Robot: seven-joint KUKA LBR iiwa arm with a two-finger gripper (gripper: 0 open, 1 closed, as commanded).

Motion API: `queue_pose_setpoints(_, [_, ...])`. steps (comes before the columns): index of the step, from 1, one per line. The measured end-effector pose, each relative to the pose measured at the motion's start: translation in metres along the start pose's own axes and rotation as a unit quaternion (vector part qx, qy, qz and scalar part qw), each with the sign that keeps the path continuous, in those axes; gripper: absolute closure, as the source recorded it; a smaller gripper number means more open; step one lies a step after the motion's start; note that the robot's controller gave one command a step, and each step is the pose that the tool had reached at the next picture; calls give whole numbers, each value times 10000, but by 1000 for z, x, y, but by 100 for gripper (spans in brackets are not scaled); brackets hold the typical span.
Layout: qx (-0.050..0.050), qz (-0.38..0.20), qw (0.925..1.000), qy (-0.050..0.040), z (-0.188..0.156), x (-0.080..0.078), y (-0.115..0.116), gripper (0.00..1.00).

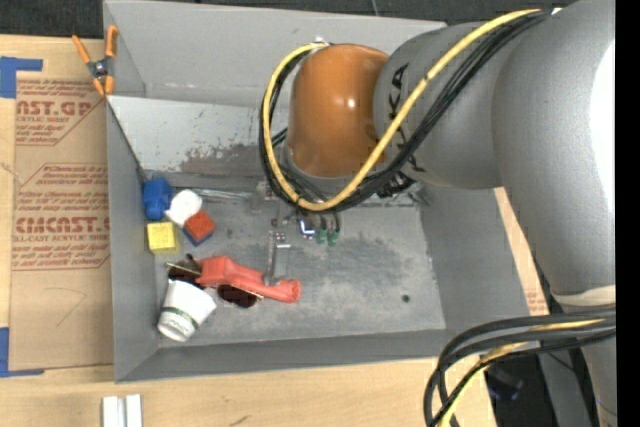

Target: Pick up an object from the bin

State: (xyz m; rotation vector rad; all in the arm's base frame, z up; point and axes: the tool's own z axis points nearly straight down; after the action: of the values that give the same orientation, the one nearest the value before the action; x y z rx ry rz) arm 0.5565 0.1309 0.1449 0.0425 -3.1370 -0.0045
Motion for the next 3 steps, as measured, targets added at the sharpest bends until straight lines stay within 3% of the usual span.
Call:
queue_pose_setpoints(1, [-6, 265, 9996, -39, 20, 21, -2, 0])
queue_pose_setpoints(2, [4, 162, 9999, -20, 59, 26, 11, 0])
queue_pose_setpoints(3, [-3, -1147, 9934, -43, 76, 20, 15, 100])
